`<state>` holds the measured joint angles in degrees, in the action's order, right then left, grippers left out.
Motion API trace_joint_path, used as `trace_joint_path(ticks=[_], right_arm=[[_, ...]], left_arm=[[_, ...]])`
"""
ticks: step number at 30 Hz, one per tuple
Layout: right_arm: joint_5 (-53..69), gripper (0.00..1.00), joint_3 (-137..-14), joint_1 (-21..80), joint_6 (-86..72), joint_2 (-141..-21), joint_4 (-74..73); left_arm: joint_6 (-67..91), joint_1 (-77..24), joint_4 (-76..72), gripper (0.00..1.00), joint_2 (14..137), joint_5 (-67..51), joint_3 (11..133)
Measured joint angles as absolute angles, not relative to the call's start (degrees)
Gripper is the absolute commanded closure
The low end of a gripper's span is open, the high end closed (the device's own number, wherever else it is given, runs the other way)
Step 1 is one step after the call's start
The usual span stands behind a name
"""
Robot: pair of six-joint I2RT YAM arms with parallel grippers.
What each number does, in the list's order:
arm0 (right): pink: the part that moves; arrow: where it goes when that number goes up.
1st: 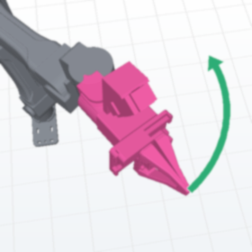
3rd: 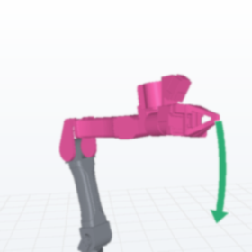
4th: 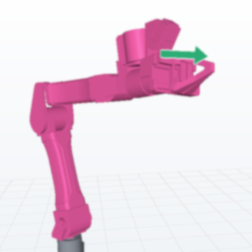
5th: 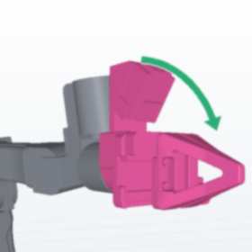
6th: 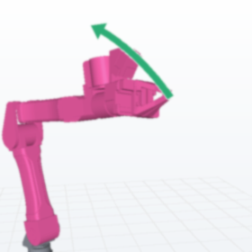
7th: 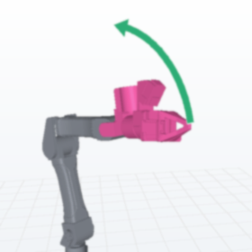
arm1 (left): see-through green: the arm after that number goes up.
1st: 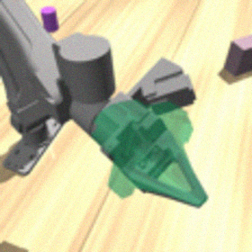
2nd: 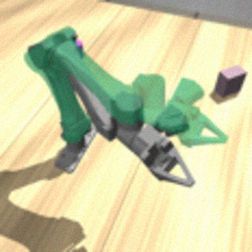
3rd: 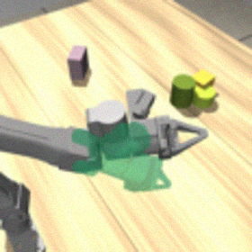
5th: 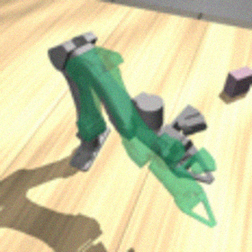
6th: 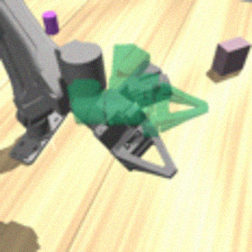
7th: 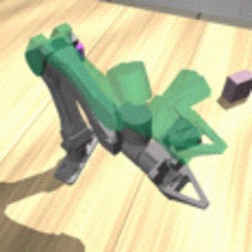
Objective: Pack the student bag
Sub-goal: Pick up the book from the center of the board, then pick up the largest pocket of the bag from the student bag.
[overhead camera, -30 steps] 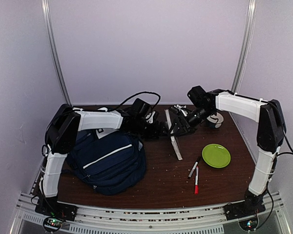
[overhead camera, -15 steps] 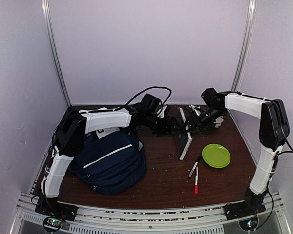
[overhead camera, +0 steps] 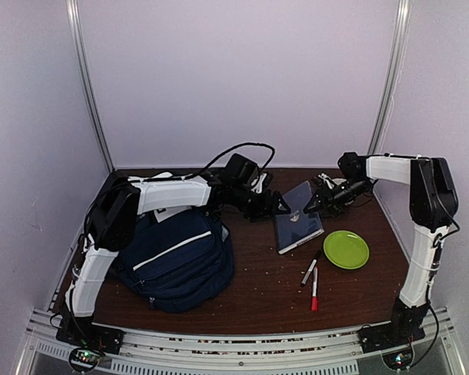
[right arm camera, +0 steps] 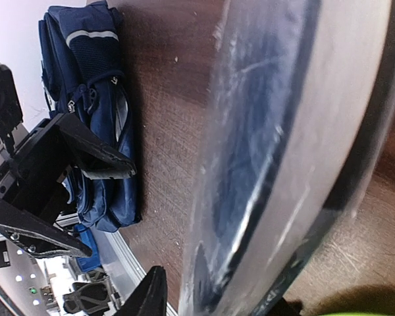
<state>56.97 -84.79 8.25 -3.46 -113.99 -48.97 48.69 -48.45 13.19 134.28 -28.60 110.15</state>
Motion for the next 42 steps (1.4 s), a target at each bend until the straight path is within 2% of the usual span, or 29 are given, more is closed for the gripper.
trace_joint_path(ticks=[7, 10, 16, 23, 29, 33, 42], right_arm=[[58.3, 0.67, -84.8, 7.9, -6.1, -116.5, -47.6], [58.4, 0.73, -84.8, 7.6, -7.0, -116.7, -46.9], [60.9, 0.91, -84.8, 7.4, -9.9, -118.1, -45.1], [62.6, 1.00, -84.8, 7.2, -10.3, -118.6, -44.3], [63.0, 1.00, -82.8, 7.2, -10.4, -116.2, -43.6], [63.3, 1.00, -82.6, 7.2, -8.7, -112.5, -44.5], [64.4, 1.00, -82.2, 7.3, -5.5, -104.2, -45.1]], left_arm=[[48.1, -48.4, 13.7, 0.27, 134.3, -28.1, 106.8], [47.2, -48.4, 13.8, 0.27, 134.0, -27.7, 106.8], [44.8, -48.4, 15.6, 0.27, 133.5, -26.5, 106.8], [36.5, -48.5, 22.1, 0.26, 126.4, -21.0, 104.3], [24.8, -50.2, 29.6, 0.25, 104.7, -7.1, 92.3], [18.1, -55.5, 34.9, 0.28, 93.3, 3.0, 86.2], [15.9, -68.5, 51.4, 0.23, 89.8, 15.9, 77.5]])
